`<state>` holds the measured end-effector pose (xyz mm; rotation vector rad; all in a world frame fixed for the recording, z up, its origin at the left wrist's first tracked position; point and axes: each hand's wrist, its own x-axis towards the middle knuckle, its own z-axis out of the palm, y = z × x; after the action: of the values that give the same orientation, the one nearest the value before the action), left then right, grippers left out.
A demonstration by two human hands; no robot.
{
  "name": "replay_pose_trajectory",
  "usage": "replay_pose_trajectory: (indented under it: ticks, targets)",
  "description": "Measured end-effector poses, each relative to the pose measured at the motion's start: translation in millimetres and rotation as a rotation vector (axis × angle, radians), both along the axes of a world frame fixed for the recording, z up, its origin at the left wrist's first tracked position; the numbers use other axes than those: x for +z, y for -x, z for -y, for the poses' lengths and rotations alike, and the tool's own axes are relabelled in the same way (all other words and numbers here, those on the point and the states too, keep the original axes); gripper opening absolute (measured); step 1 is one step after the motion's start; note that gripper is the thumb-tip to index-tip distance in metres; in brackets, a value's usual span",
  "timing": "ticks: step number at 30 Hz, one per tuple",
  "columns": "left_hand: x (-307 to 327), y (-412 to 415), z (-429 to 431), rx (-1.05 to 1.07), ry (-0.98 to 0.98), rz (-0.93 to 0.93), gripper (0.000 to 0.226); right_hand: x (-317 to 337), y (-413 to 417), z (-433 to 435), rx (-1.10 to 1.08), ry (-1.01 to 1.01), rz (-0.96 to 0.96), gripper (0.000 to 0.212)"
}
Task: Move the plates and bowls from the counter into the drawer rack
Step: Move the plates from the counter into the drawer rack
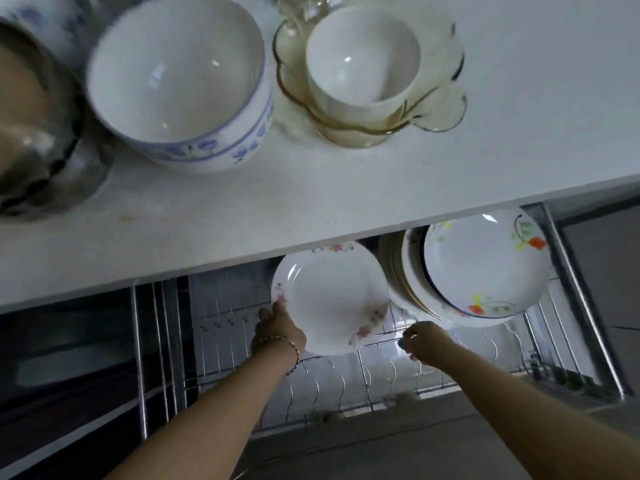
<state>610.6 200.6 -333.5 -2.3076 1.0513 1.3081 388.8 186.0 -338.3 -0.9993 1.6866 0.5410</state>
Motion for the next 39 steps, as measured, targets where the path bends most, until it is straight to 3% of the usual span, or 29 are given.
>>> replay_pose_trajectory:
  ticks: [4,8,12,15,21,26,29,39]
  targets:
    - [74,35,17,-0.208,-0.031,-0.150,0.045,71,31,-4,0.184,0.127,-0.029,0.038]
    - [152,106,40,-0.411,0.062,-0.170,0.035,135,90,4,0.259,0.186,-0.034,0.040]
    - [204,201,59,-0.516,0.186,-0.190,0.022,191,178,15,0.256,0.306,-0.060,0.039]
    - [235,284,67,-0.552,0.269,-0.218,0.028,231,262,20,0.265,0.402,-0.095,0.041]
    - [272,443,81,-0.487,0.420,-0.226,0.025,286,422,35,0.357,0.519,-0.148,0.041]
    - [300,514,102,-0.432,0.454,-0.210,0.030,319,504,67,0.455,0.537,-0.186,0.035]
    - [312,528,121,-0.387,0.479,-0.185,0.026,334,523,98,0.524,0.560,-0.198,0.024]
    - [326,508,231,-0.039,0.607,-0.216,0.027,376,498,233,0.626,0.680,-0.094,0.041]
